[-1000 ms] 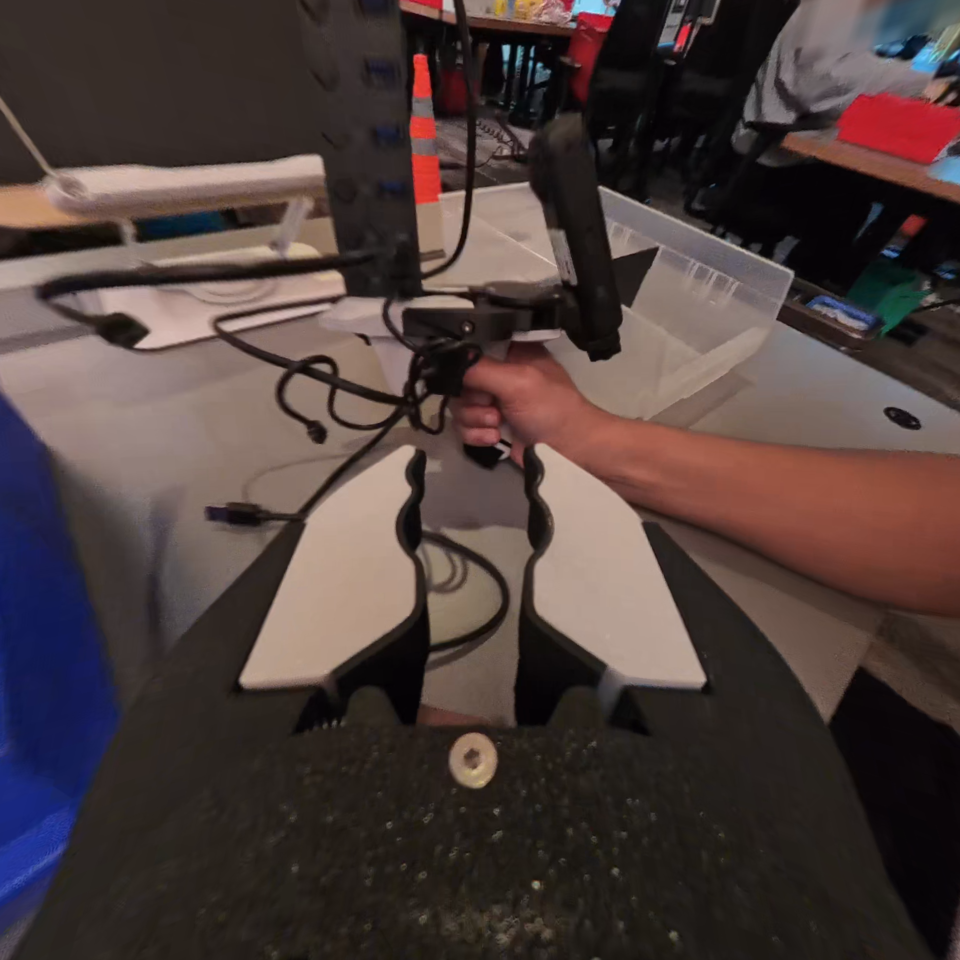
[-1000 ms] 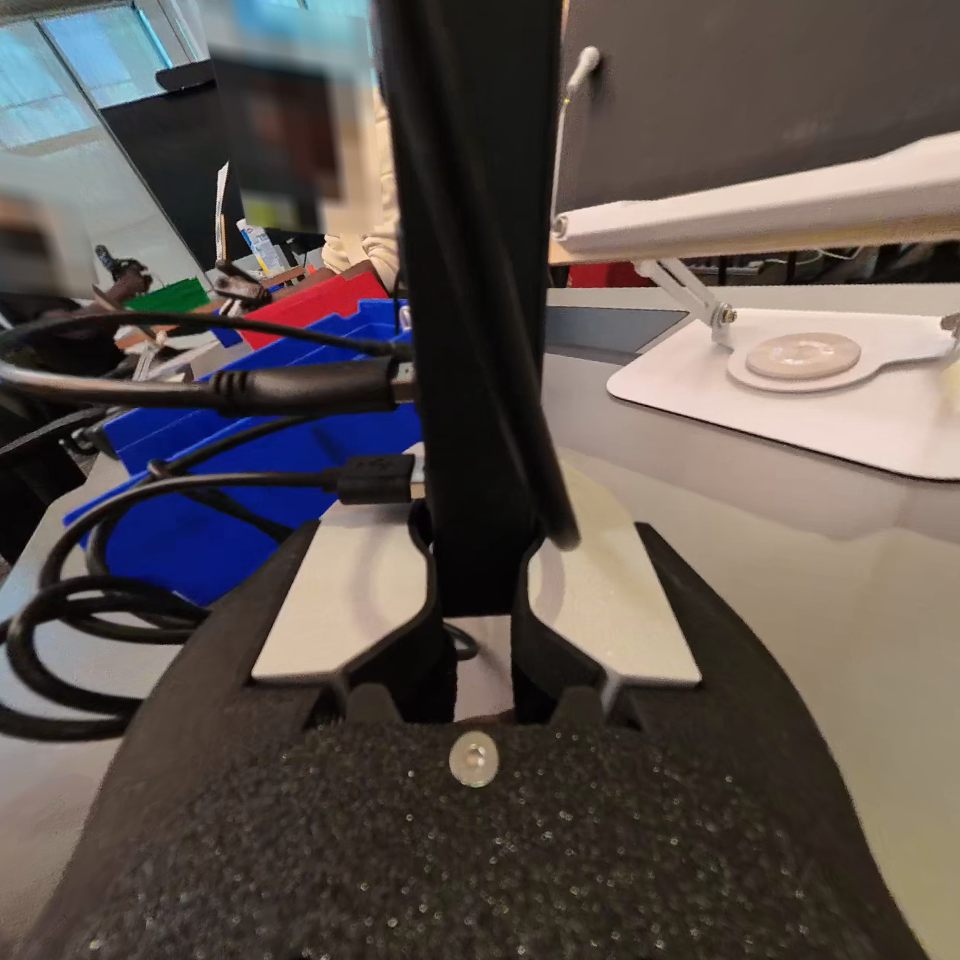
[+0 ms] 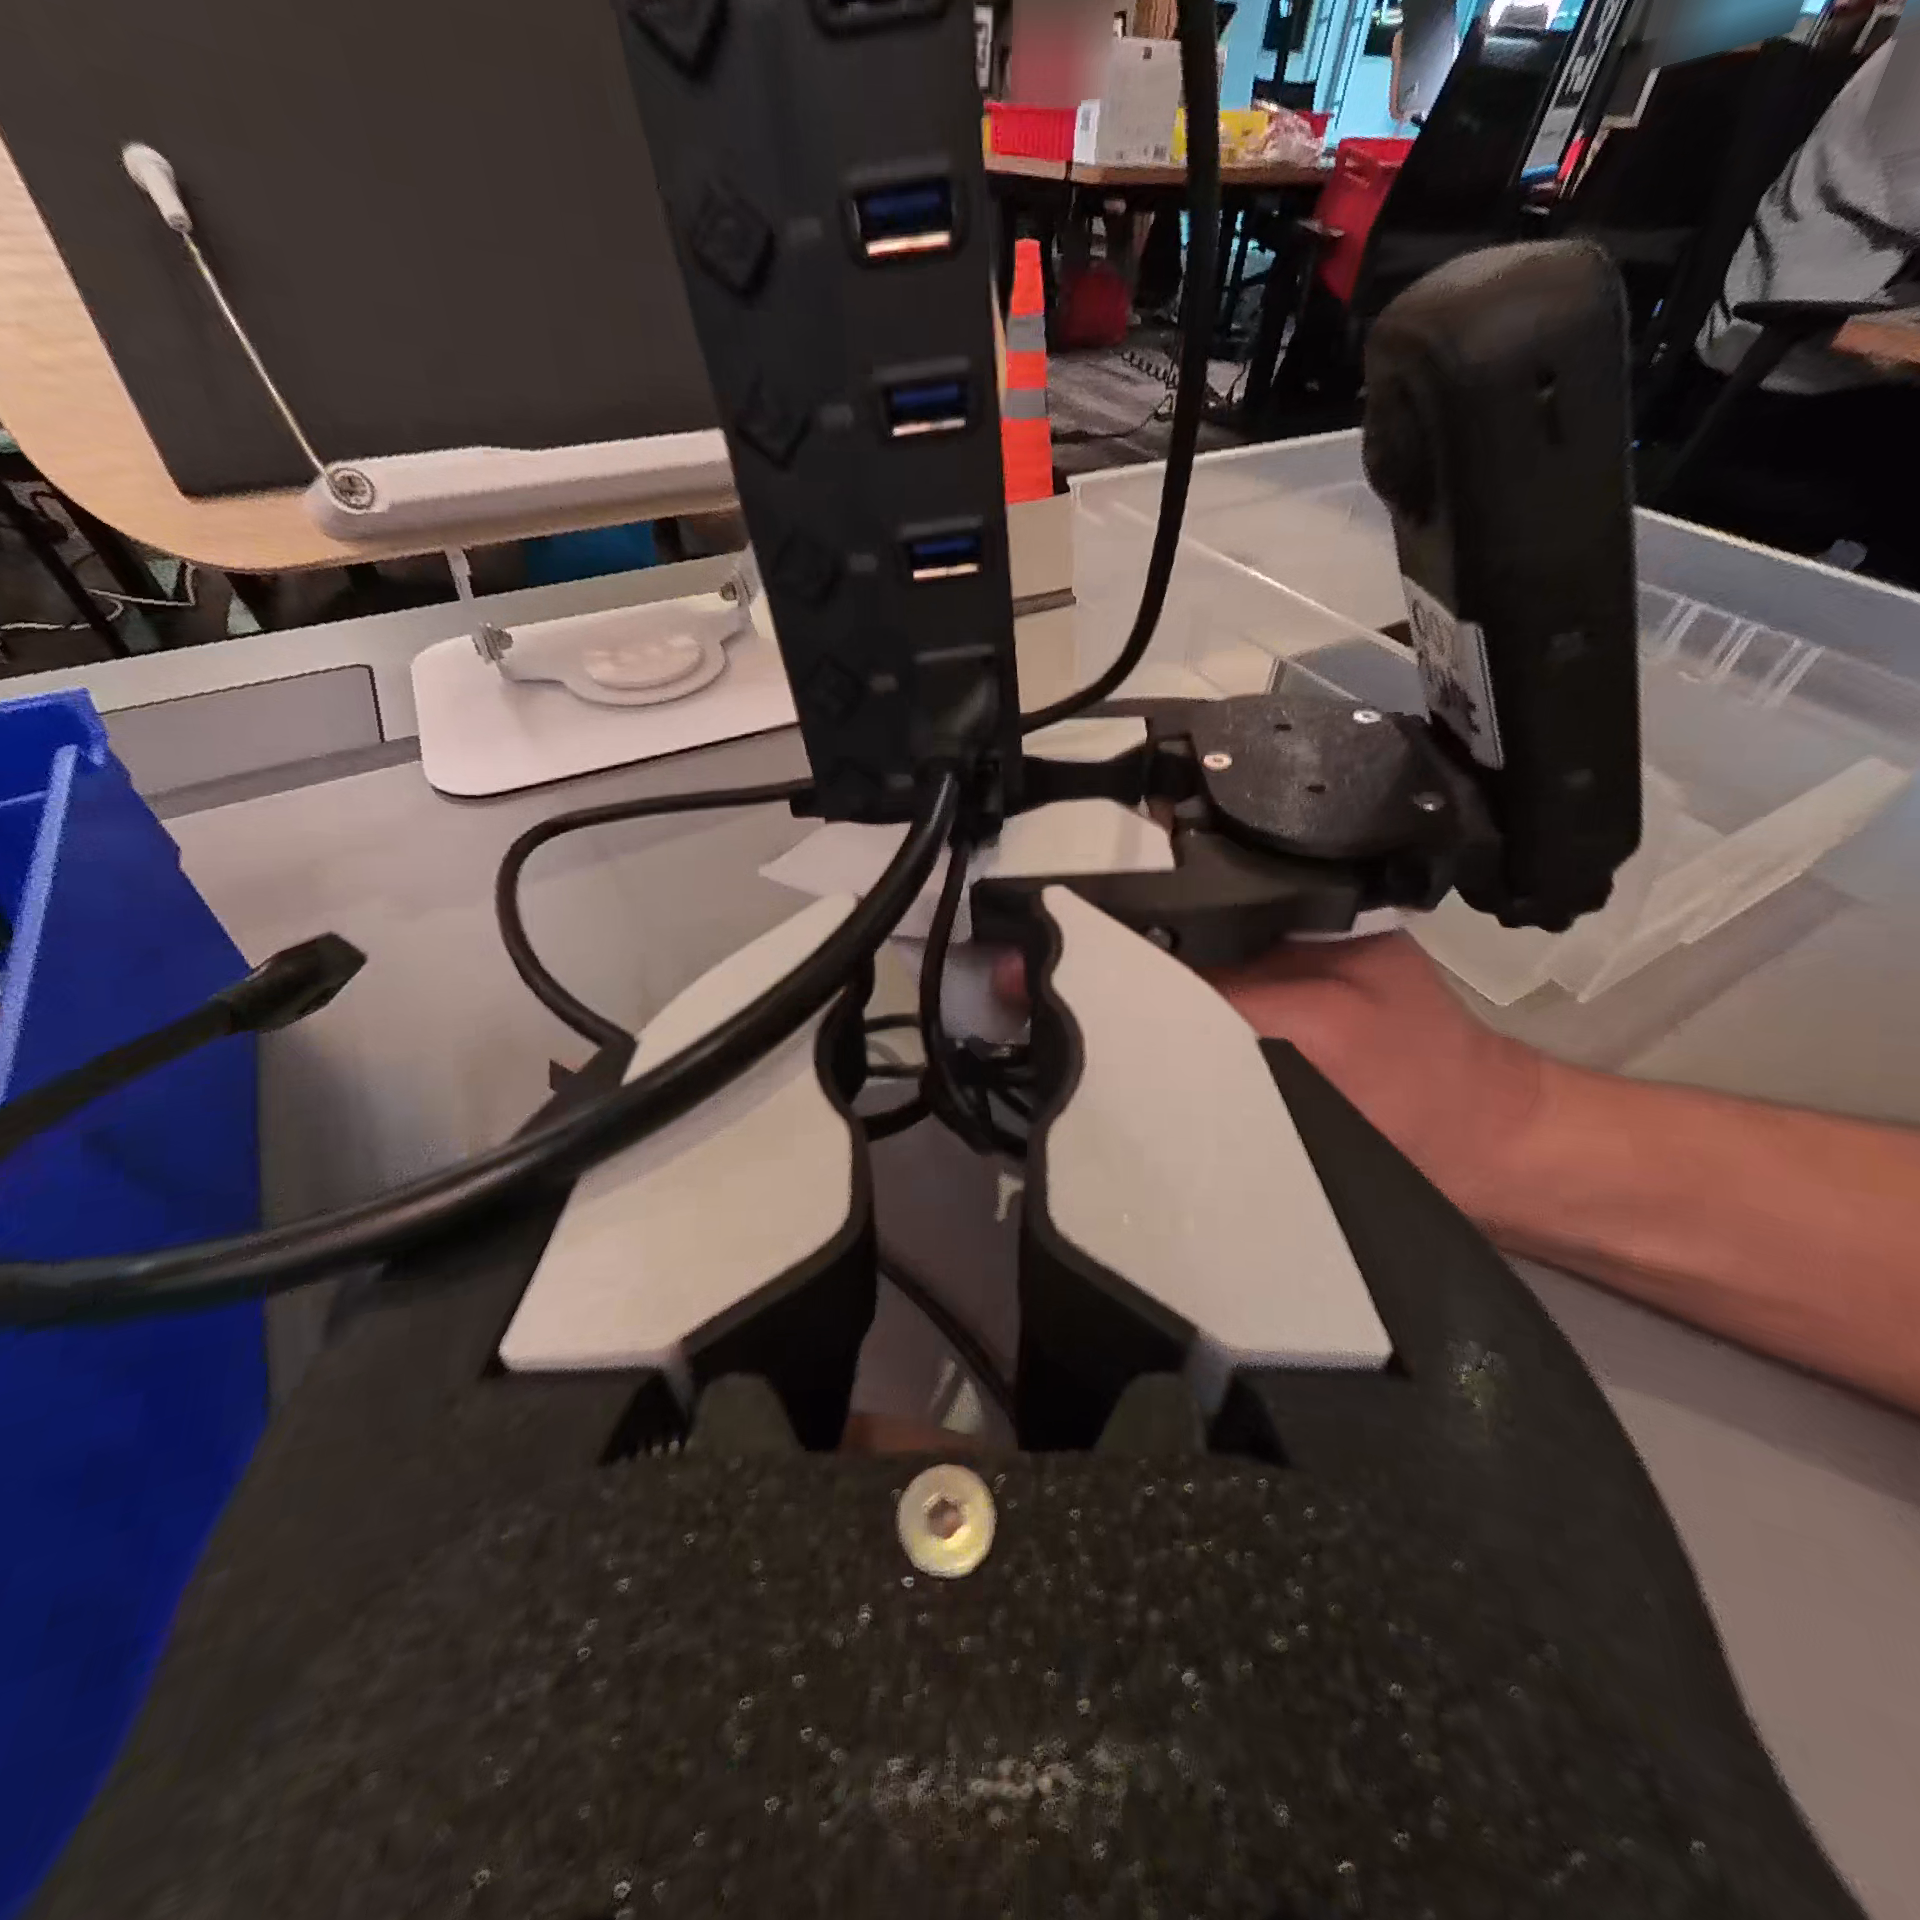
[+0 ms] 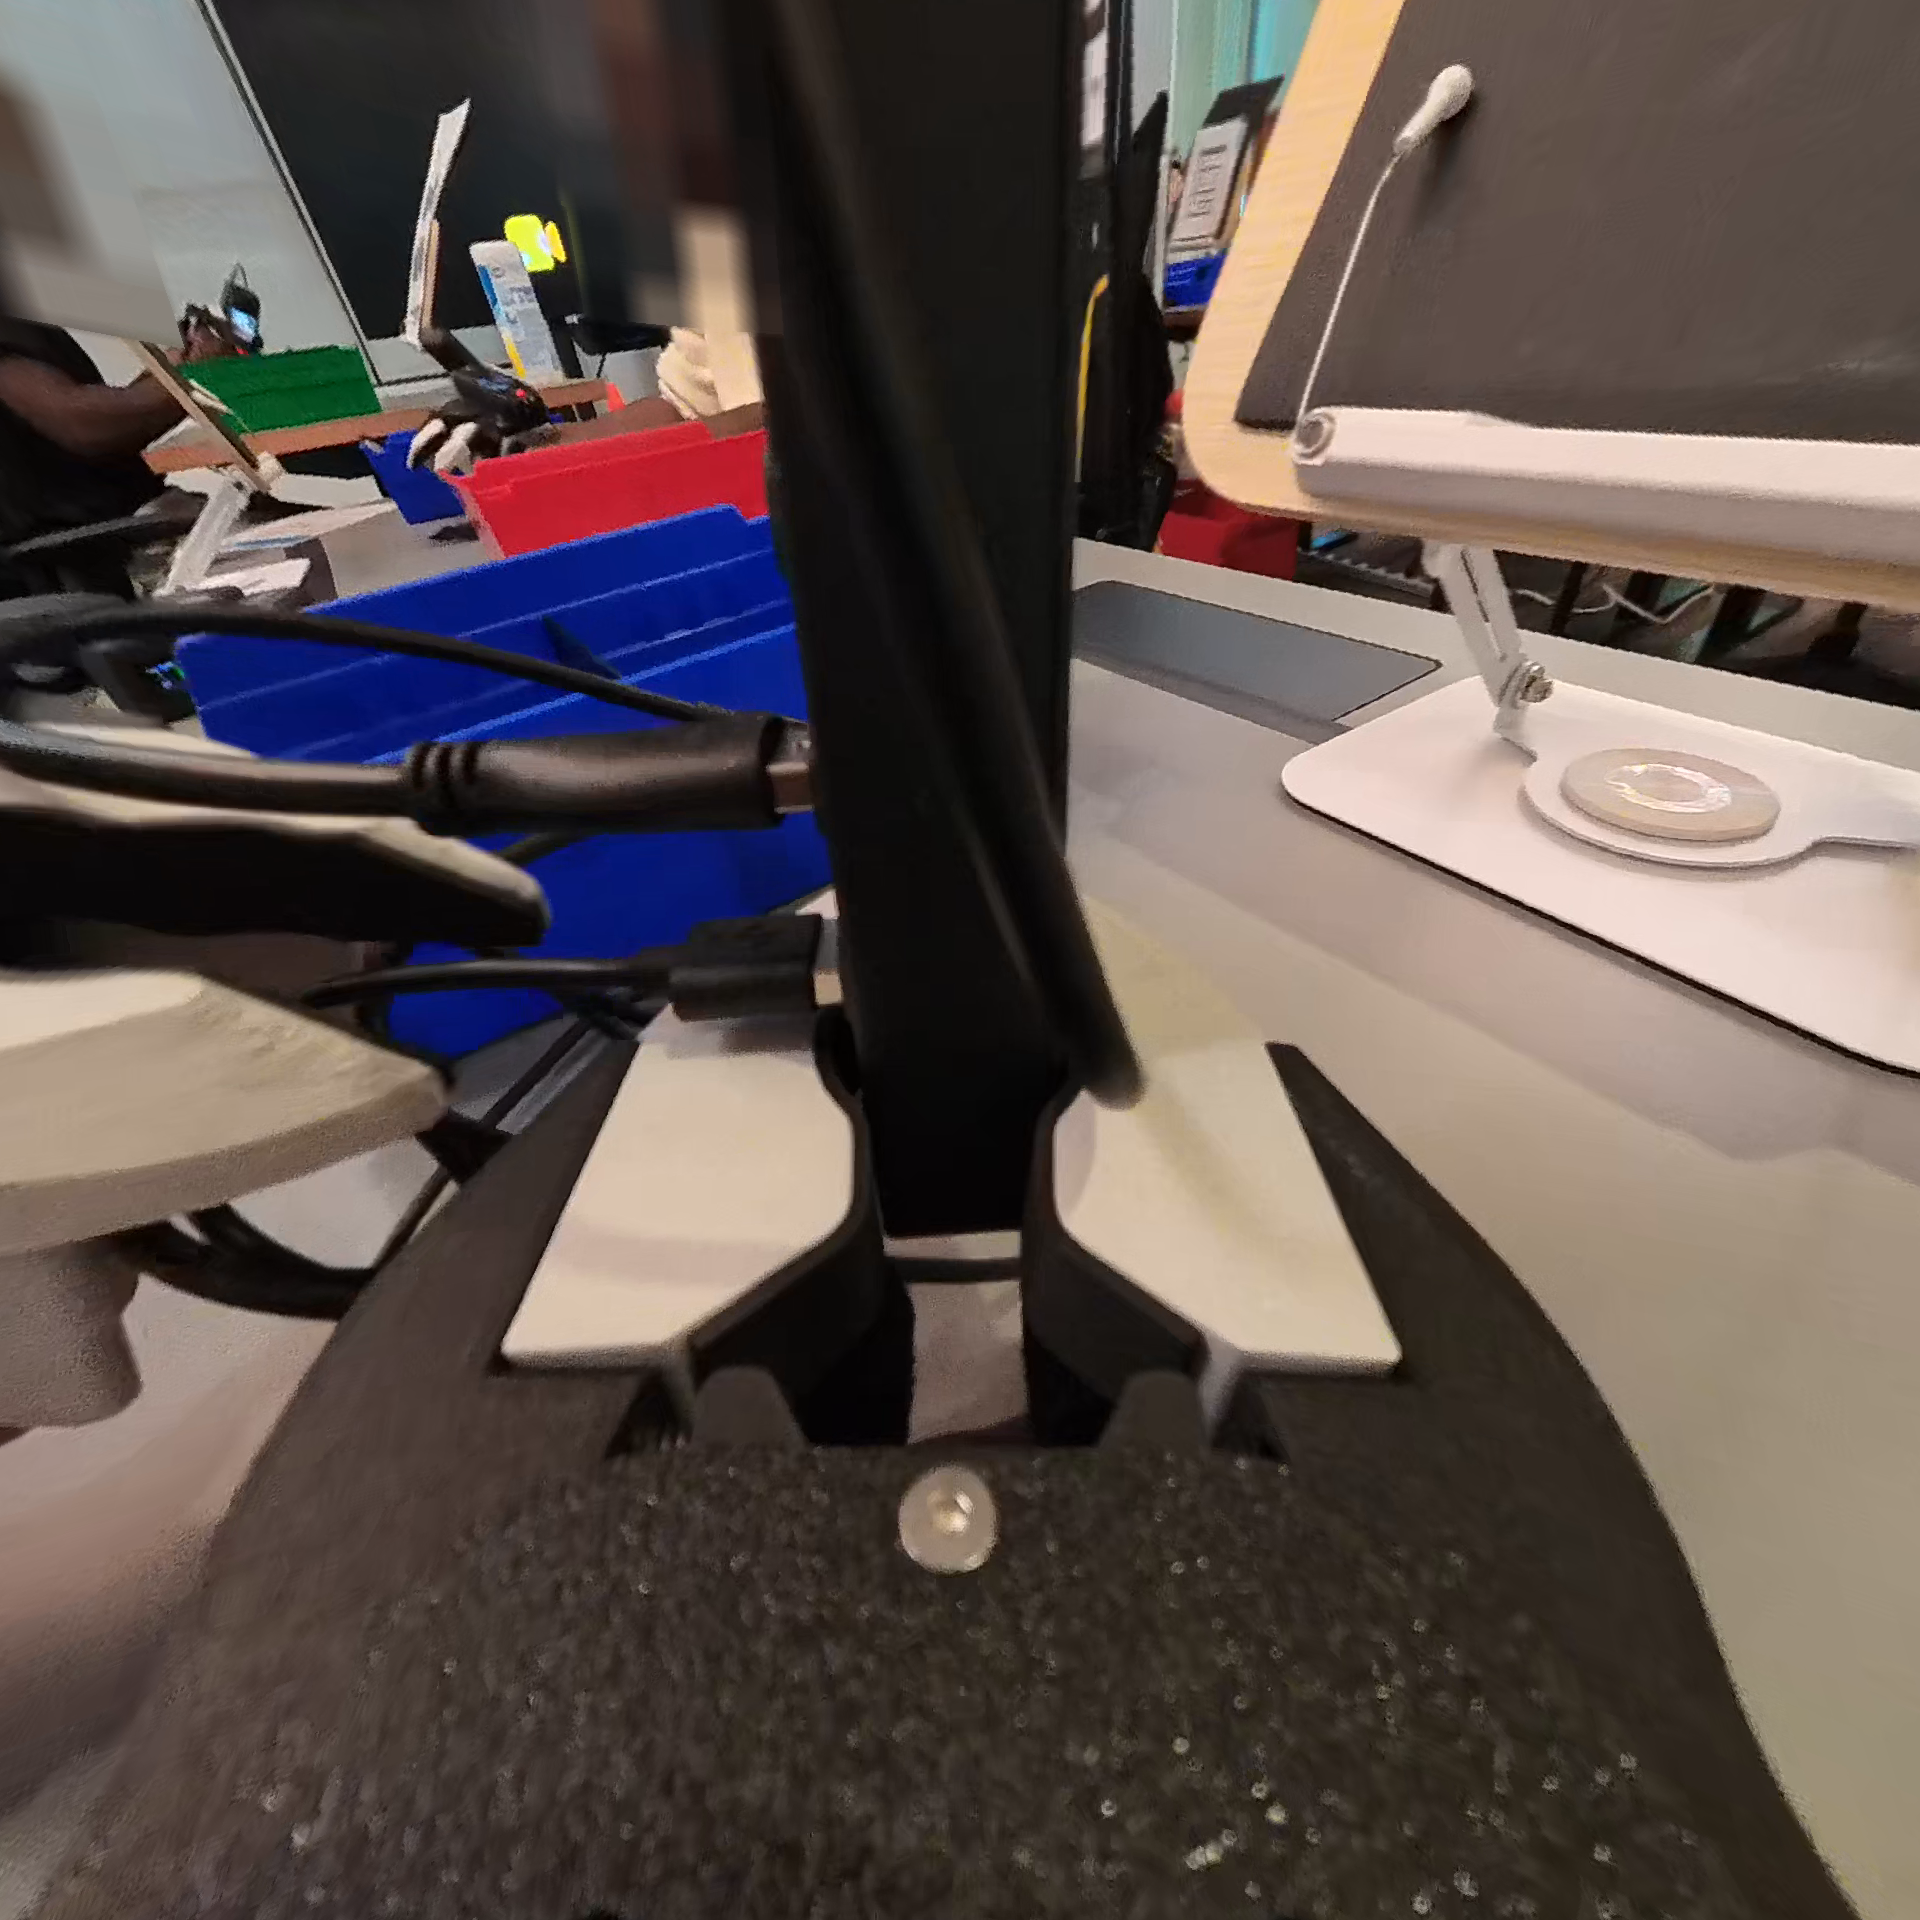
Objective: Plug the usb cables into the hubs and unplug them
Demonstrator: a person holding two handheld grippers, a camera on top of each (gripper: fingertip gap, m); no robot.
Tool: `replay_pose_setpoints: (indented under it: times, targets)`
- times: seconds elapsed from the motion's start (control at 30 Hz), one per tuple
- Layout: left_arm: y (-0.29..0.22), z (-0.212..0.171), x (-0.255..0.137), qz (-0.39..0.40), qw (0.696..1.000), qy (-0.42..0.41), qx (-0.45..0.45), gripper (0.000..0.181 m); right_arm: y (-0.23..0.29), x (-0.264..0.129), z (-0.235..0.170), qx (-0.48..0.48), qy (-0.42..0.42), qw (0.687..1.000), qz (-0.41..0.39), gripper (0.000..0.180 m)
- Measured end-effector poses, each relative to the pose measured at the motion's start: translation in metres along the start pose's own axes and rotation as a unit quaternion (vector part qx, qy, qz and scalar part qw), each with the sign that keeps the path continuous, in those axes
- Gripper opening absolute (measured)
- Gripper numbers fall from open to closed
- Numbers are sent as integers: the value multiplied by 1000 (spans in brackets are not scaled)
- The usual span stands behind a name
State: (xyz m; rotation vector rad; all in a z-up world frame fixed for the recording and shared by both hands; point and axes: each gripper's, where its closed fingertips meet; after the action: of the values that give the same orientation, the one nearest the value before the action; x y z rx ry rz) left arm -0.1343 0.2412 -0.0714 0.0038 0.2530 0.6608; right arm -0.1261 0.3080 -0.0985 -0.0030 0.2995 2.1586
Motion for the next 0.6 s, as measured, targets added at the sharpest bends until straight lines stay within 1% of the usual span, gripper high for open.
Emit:
replay_pose_setpoints:
  times: [0.07,0.17,0.23,0.33,0.43,0.5,0.6]
  targets:
    - [0,3,3,7,1000,-9,3,26,5,1,-2,-5,3,1000,-2,28]
    - [0,10,6,19,999,-32,3,18,13,2,-4,2,6,1000,8,29]
    - [2,7,9,32,999,-23,7,11,16,3,-4,-6,7,1000,5,28]
    - [1,6,11,34,999,-18,11,7,12,3,-5,4,11,1000,-1,28]
    - [1,6,12,34,999,-9,14,7,10,2,-5,11,11,1000,-2,28]
    - [1,6,11,36,999,-16,7,5,11,2,-4,11,8,1000,0,28]
    - [0,5,10,32,999,-25,7,8,10,2,-5,14,9,1000,2,28]
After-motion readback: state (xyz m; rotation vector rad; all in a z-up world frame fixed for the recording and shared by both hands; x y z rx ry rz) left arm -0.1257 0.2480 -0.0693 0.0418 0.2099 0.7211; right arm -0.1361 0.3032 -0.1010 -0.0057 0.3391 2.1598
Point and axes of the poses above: each gripper's, where its closed fingertips meet, x out along the fingers, z out of its top, y = z × x across the jaws, and after that the axes turned 6 degrees about x, right-handed
